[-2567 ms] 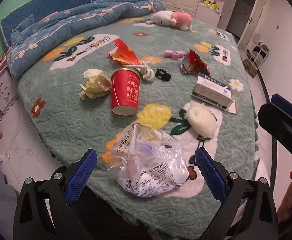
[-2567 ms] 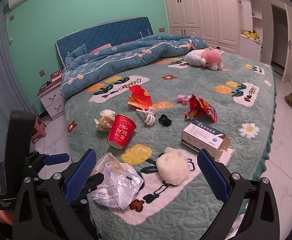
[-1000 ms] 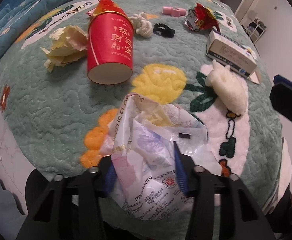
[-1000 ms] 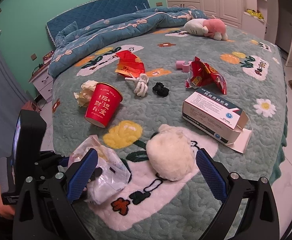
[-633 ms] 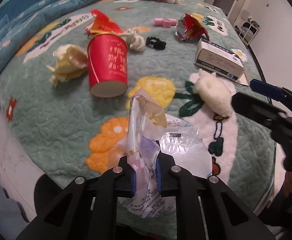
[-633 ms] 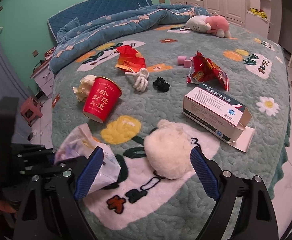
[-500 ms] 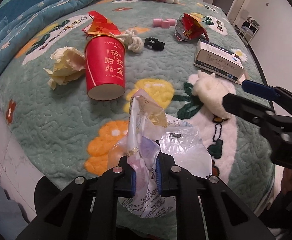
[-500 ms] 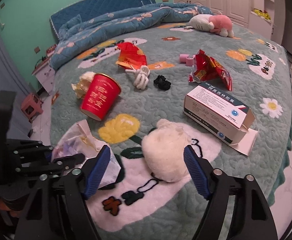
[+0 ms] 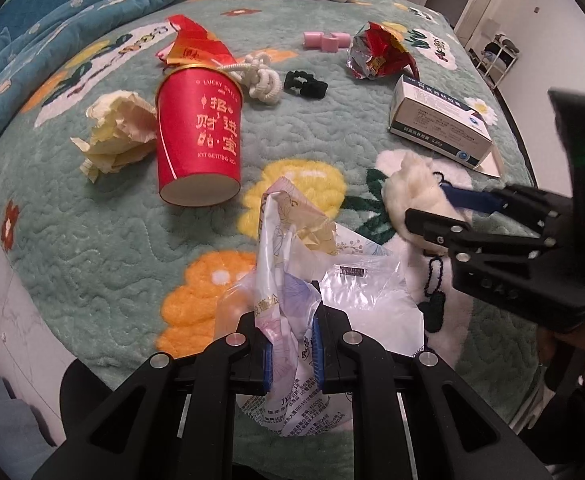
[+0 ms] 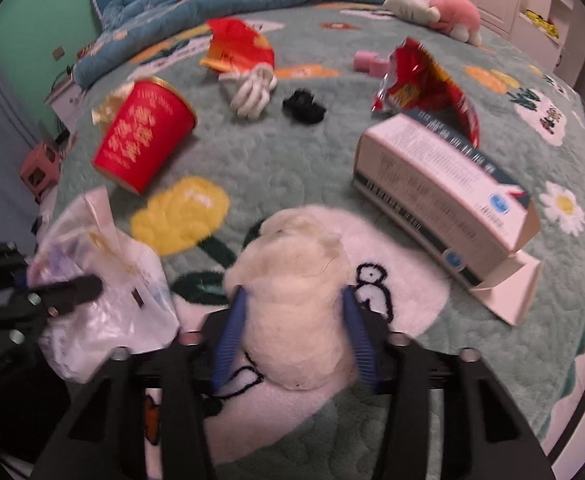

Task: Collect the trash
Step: 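Close the right tool on the white fluffy tissue ball while the left holds the bag, then carry the bag and tissue ball with both tools over the orange bin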

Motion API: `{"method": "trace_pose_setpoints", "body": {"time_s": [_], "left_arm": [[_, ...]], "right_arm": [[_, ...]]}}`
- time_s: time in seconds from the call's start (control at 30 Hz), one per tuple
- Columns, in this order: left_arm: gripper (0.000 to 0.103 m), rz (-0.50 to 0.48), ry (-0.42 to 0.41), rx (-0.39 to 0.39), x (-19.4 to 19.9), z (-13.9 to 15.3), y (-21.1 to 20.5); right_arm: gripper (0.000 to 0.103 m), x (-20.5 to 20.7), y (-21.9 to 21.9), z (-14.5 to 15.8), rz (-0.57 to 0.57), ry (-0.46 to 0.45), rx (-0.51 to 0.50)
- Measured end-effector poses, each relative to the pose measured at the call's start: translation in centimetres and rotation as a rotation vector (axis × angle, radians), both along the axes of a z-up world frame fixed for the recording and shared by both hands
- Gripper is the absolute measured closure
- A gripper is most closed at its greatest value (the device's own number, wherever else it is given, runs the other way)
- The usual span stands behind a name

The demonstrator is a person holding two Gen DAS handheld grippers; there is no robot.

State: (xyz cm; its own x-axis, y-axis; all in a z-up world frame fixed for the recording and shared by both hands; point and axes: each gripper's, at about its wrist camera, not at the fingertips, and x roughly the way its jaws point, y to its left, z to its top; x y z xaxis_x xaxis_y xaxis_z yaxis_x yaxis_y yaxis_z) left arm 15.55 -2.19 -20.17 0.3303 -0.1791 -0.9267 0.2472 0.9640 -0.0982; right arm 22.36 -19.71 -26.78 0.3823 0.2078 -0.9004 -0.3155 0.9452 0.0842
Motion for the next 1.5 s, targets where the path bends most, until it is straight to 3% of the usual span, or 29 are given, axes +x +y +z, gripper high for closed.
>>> {"method": "trace_pose_setpoints", "body": {"time_s": [0.03,0.1,0.5,0.87,1.07,1.2,1.5], "left_arm": [[0.087,0.000,0.000,0.000,0.0,0.0,0.0],[0.087,0.002,-0.007,-0.002,0.0,0.2,0.1],[0.087,0.035,-0.137,-0.038,-2.6,5.8,0.7],[0.087,-0.065,-0.271,-0.033,-6.0,11.0,-2.6],[0.087,-0.214,-0.321,-0.032,-6.7,13.2,-7.9],[0.087,-0.361,-0.350,-0.050,-7.2,14.1,-14.1],[0.087,-0.627,-0.292,-0.122,-8.2,12.9,-26.1]], "right_arm": [[0.087,0.0,-0.1,0.0,-0.003,-0.004,0.011],[0.089,-0.3,-0.3,0.7,-0.014,-0.018,0.040],[0.090,-4.9,-2.0,8.8,-0.050,-0.170,0.218],[0.090,-10.9,-3.9,14.3,-0.081,-0.315,0.272],[0.090,-14.3,-9.1,16.3,-0.196,-0.392,0.298],[0.090,-16.8,-14.5,16.8,-0.320,-0.422,0.298],[0.090,-23.4,-26.3,15.6,-0.608,-0.450,0.264]]}}
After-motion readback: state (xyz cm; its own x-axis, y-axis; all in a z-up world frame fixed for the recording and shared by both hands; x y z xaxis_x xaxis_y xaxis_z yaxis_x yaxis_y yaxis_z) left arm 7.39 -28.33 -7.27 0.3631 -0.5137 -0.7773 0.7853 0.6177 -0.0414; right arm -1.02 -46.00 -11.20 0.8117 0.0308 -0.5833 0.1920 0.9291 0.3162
